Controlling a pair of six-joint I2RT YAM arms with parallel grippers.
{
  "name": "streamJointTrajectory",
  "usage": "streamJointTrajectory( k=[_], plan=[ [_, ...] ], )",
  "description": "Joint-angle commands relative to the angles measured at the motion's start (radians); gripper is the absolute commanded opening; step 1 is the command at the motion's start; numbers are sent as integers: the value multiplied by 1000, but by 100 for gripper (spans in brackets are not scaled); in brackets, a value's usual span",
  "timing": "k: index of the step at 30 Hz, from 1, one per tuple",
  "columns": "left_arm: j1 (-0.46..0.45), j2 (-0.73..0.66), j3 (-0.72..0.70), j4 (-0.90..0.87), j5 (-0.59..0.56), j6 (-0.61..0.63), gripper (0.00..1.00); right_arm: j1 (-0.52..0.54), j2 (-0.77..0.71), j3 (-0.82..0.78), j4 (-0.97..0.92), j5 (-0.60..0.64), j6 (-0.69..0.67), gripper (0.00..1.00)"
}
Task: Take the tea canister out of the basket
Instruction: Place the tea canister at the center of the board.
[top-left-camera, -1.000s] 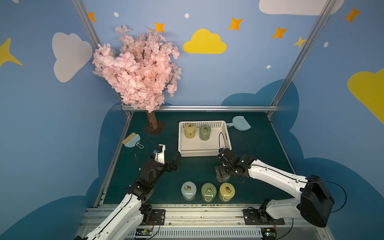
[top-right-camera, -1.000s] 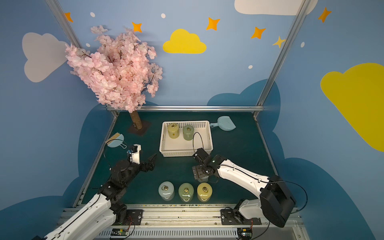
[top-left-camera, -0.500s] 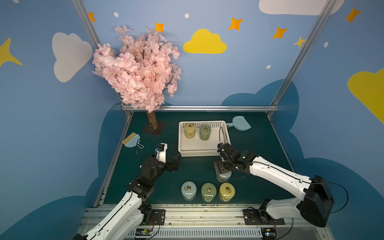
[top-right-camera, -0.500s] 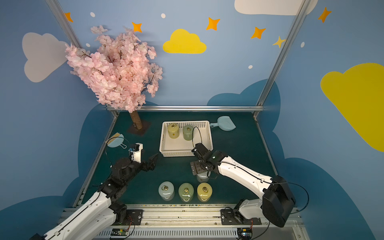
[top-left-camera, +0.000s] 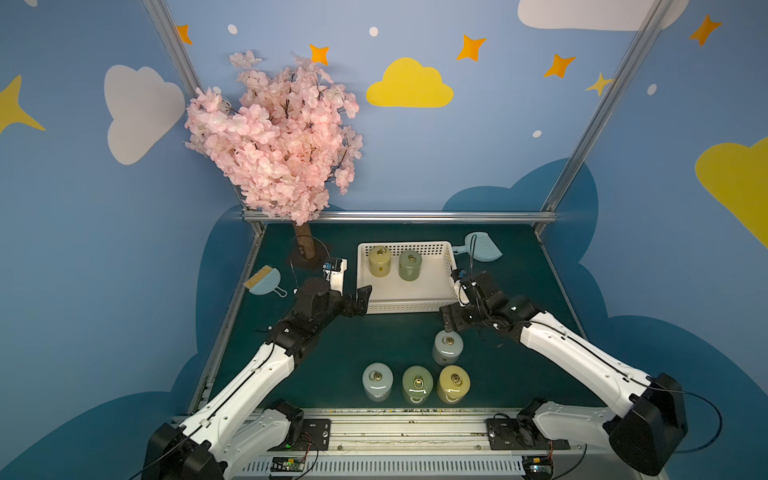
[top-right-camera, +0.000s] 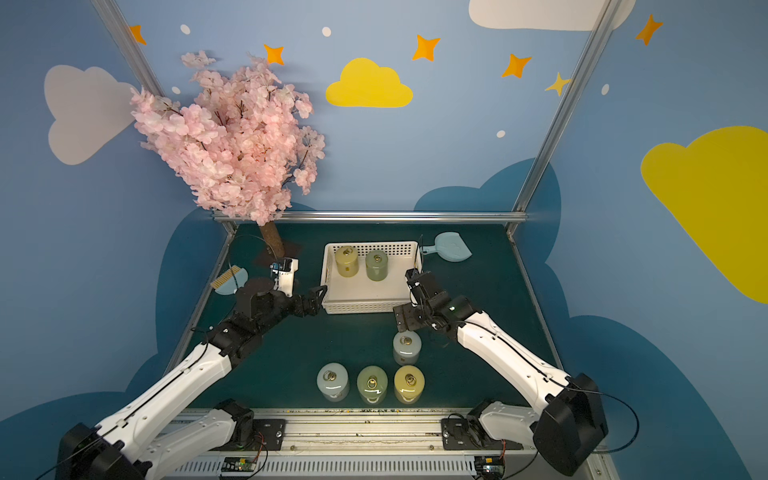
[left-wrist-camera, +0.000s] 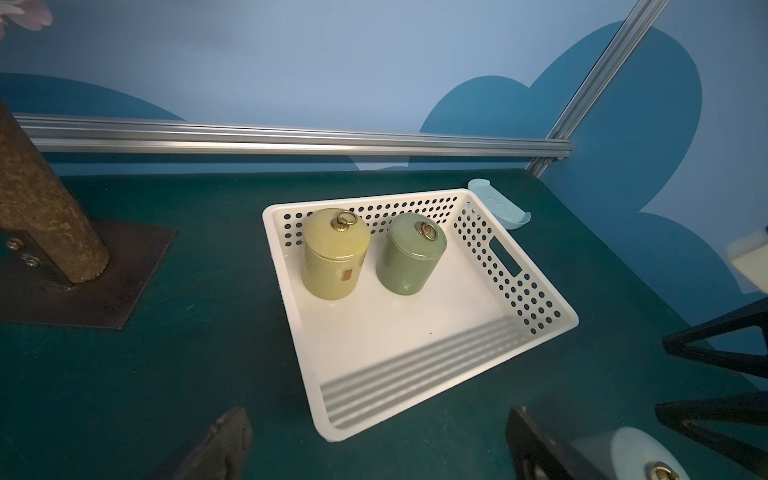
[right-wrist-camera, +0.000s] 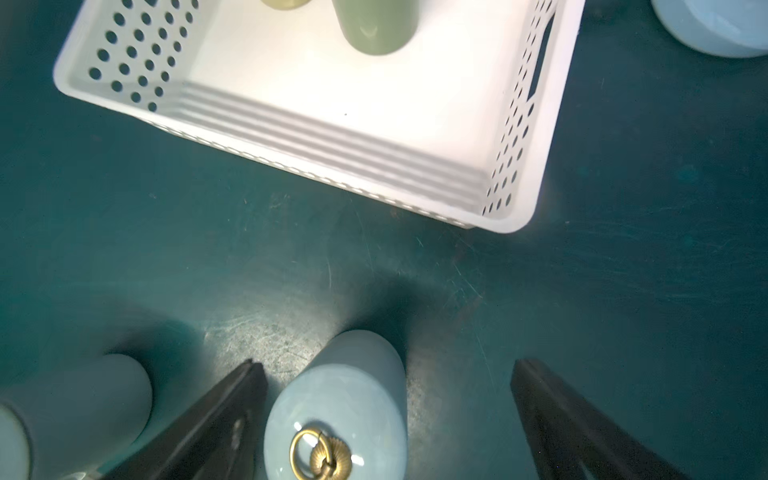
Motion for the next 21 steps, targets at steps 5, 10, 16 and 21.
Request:
streamJointTrajectory(
  k=[5,10,16,21],
  plan=[
    [3,185,213,-197,12,-25,100,-18,-68,-84,142,21,-108,98],
    [3,313,329,-251,-3,-25,100,-23,-126,-147,209,27,-113,98],
    [3,467,487,-327,-44,-14,100,-30,-193,-218,263,42,-115,98],
    [3,606,622,-388,-86,-4,100,-36,-197,-244,284,38,-102,98]
  ],
)
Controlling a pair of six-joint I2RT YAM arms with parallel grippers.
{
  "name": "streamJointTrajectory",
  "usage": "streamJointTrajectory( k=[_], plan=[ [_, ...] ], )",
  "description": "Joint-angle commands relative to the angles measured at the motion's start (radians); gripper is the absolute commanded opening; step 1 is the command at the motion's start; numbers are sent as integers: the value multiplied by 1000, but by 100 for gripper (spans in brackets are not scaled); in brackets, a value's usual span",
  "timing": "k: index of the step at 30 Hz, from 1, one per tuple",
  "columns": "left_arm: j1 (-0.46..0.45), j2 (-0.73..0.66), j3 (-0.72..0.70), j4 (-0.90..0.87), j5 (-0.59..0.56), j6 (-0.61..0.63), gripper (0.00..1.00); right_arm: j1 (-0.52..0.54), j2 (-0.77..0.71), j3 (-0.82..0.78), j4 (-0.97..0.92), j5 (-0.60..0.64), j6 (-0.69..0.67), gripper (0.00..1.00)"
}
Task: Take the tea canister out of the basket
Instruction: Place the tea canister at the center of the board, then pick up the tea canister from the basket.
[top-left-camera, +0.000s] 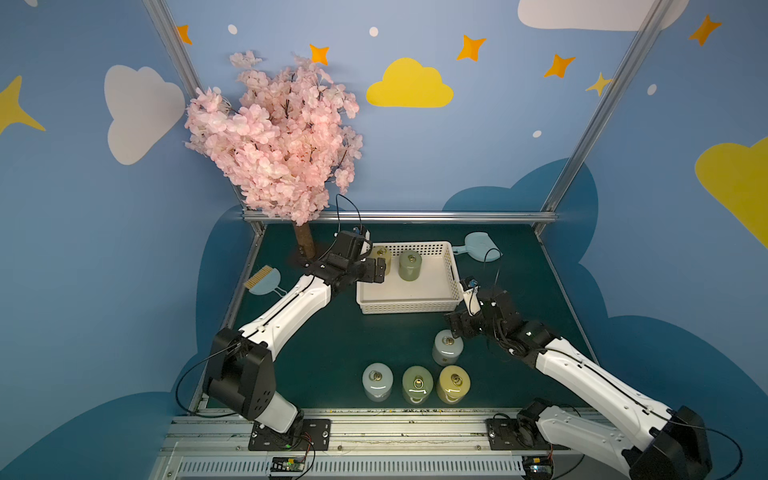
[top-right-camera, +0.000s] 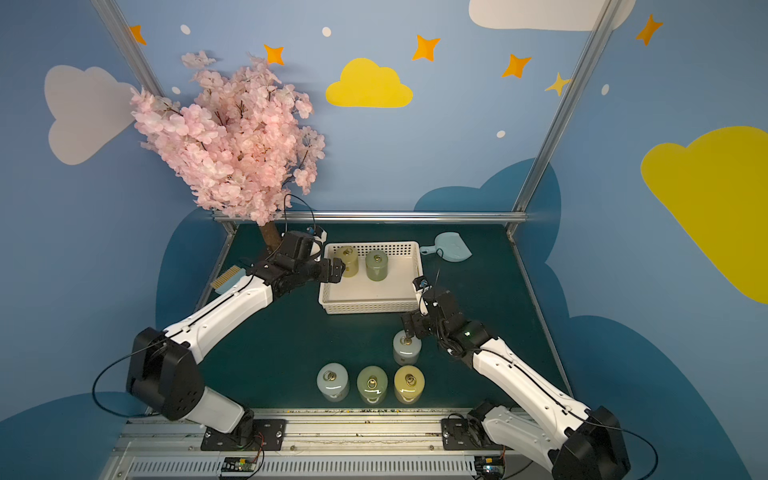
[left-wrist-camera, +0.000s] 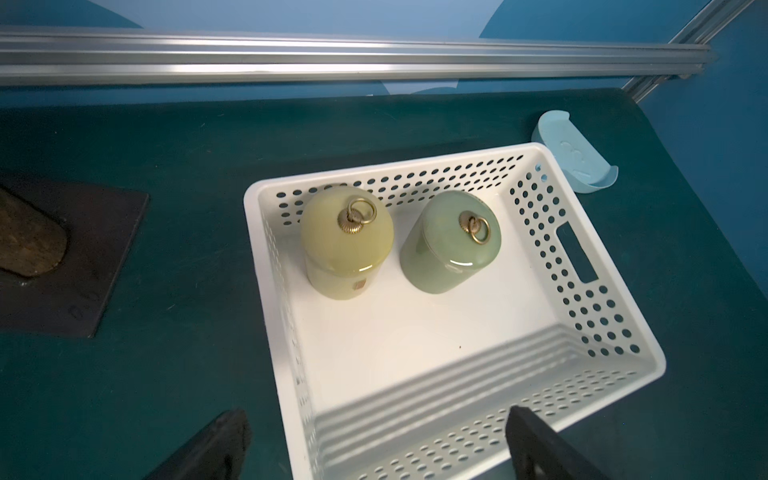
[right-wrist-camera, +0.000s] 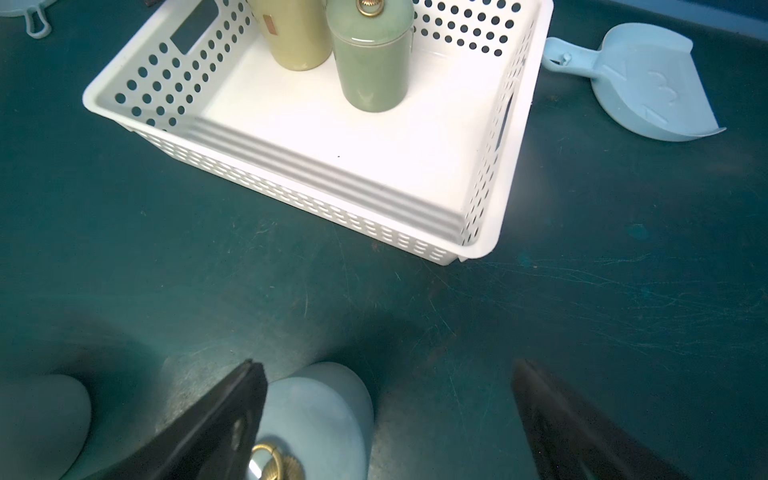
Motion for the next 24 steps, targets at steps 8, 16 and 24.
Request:
streamJointTrajectory(
  k=[8,16,24],
  plan=[
    [4,239,241,-147,-96,30,100,-15,-15,-14,40,8,16,98],
    [4,371,352,-139,-123,47,100,-24,-26,-21,42,7,22,98],
    [4,482,460,-151,-109,62,100,-30,-23,-24,47,-6,24,98]
  ],
)
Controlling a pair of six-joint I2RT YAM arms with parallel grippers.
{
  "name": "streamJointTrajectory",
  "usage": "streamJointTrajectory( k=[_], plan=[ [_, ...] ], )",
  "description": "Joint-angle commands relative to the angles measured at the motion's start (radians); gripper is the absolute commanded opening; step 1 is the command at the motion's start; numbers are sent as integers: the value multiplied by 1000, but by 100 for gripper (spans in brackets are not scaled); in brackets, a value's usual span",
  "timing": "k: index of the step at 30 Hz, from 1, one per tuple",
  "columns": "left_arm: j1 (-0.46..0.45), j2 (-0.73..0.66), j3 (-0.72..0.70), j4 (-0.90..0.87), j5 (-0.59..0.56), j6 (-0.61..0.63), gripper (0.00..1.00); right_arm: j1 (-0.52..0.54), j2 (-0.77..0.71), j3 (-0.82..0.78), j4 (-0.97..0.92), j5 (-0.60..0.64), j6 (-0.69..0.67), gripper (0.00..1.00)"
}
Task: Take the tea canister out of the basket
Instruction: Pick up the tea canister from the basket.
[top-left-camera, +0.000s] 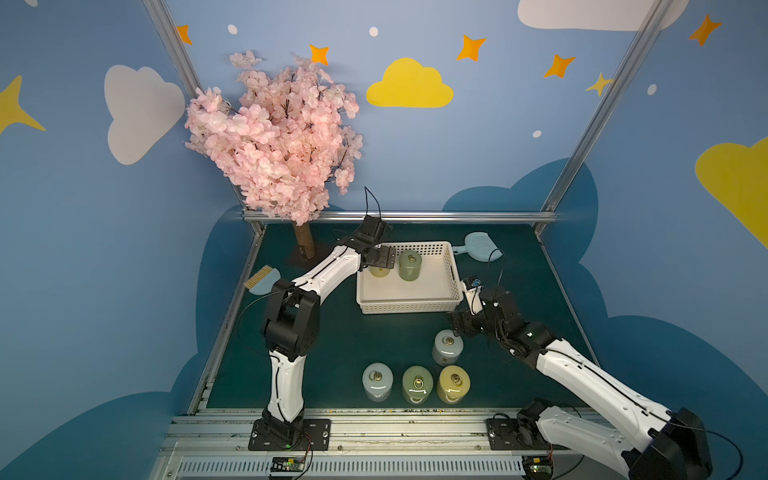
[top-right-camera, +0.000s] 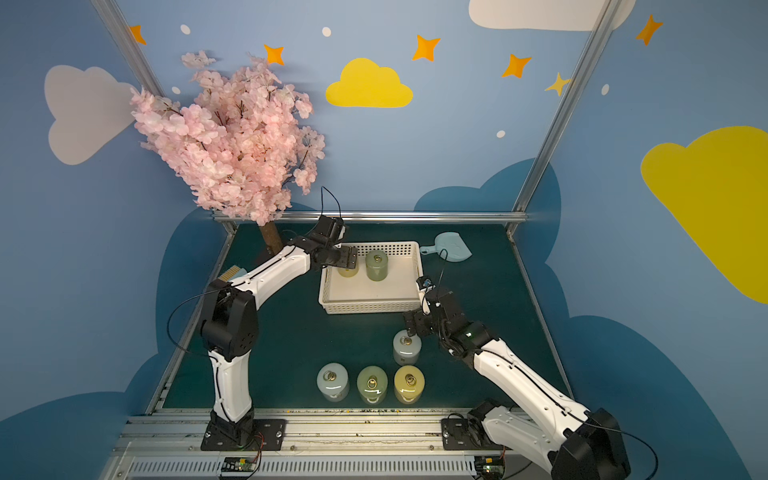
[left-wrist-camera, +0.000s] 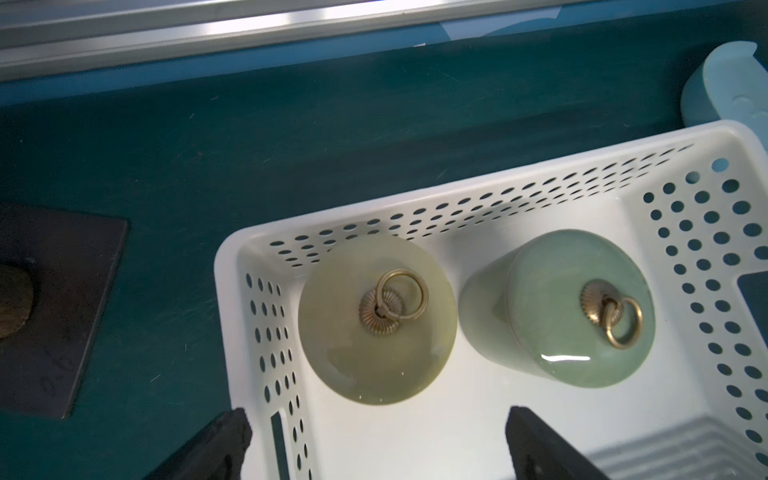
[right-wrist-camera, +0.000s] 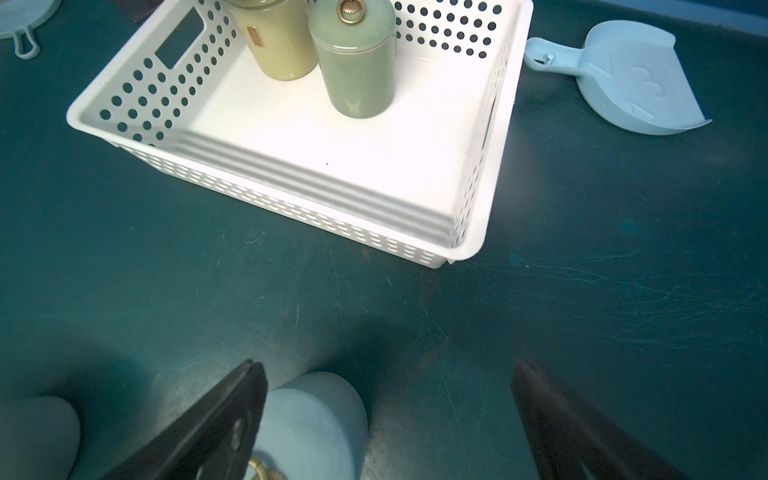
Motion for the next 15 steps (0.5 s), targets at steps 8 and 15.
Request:
streamJointTrajectory(
  k=[8,15],
  plan=[
    [4,112,108,-15,-9,26,100,-9,-12,-9,23,-17,11,98],
    [5,176,168,-33,-23,34,100,-13,-11,-11,27,-23,12,98]
  ],
)
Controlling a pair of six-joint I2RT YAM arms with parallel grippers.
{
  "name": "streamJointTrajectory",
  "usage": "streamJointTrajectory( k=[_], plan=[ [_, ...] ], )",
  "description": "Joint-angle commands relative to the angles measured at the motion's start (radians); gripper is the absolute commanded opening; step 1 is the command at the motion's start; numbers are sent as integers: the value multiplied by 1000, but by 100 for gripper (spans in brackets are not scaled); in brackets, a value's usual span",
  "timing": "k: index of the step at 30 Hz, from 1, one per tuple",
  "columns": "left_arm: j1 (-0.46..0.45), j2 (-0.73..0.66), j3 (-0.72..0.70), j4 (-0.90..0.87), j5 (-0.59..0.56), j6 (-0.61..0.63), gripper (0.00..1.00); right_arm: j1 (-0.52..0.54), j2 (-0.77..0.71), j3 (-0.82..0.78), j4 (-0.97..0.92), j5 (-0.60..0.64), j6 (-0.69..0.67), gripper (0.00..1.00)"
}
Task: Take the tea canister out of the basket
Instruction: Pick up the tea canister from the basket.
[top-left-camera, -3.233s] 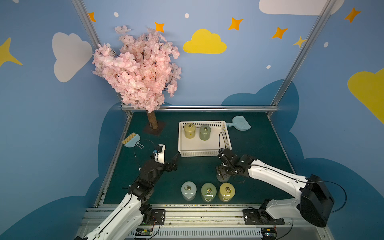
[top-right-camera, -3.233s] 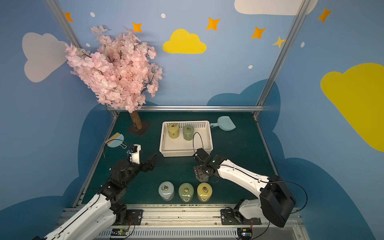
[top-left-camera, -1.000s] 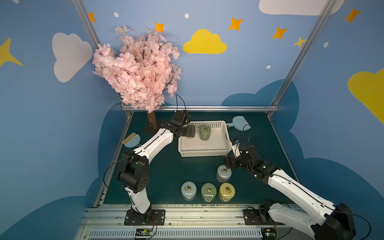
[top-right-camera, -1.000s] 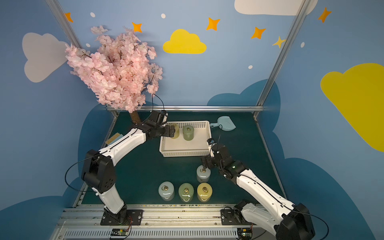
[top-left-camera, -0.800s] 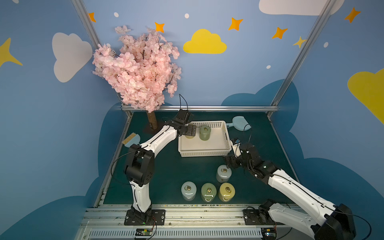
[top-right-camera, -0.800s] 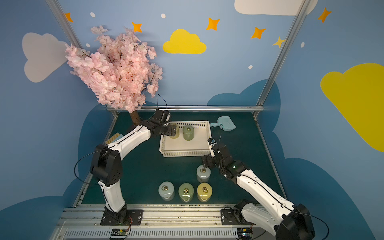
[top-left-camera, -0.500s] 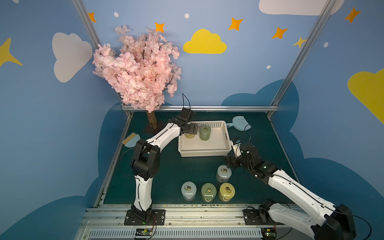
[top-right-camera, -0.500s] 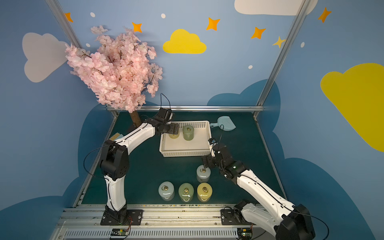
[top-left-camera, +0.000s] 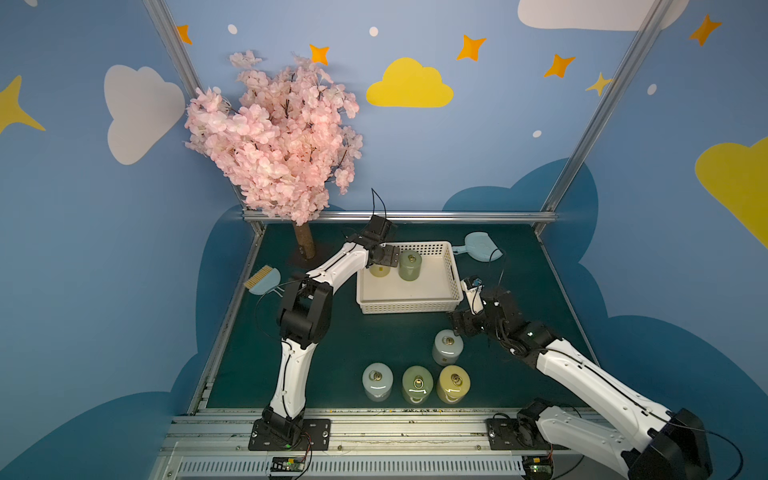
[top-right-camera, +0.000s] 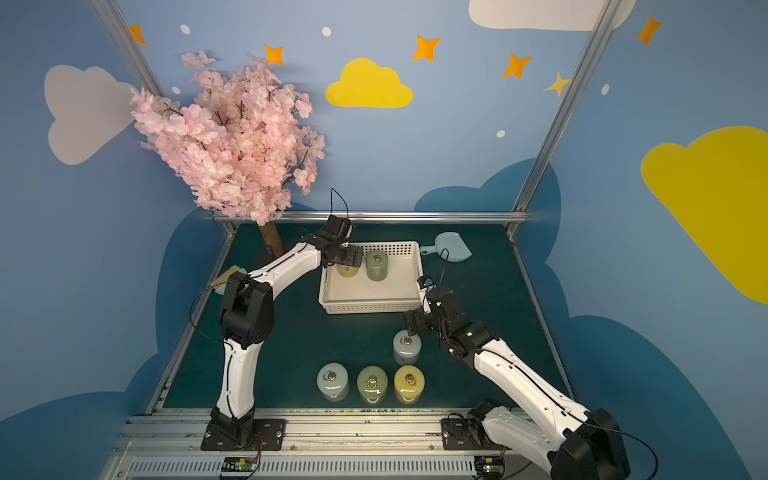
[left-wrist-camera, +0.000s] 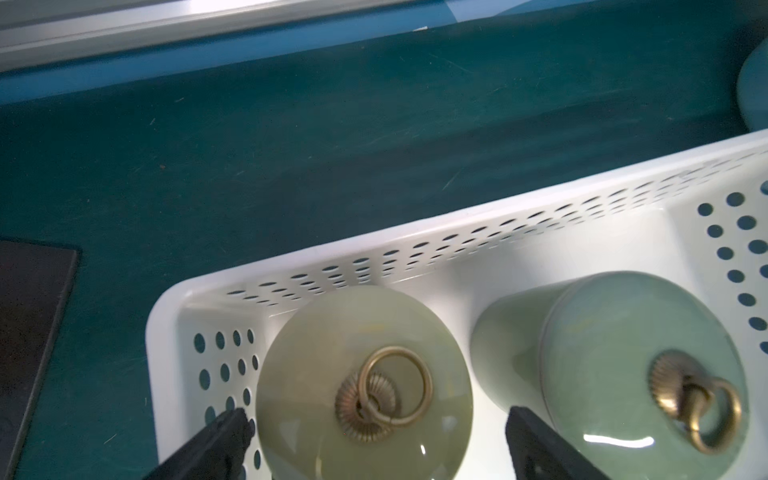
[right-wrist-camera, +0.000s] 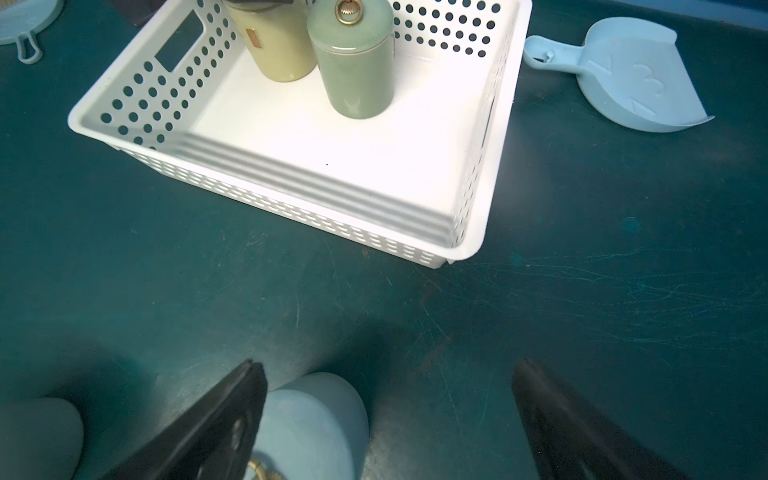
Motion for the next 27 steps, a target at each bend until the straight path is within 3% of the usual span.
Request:
streamJointTrajectory(
  k=[1,12,27],
  plan=[
    [5,27,38,-28,-15,19,100,-6,-10,-11,26,-14,8,98],
    [16,77,77,-35,8,16,97,-11,-5,-11,28,-18,8,99],
    [16,84,78,-41,13,23,68,-16,-3,-12,30,-24,10,98]
  ],
)
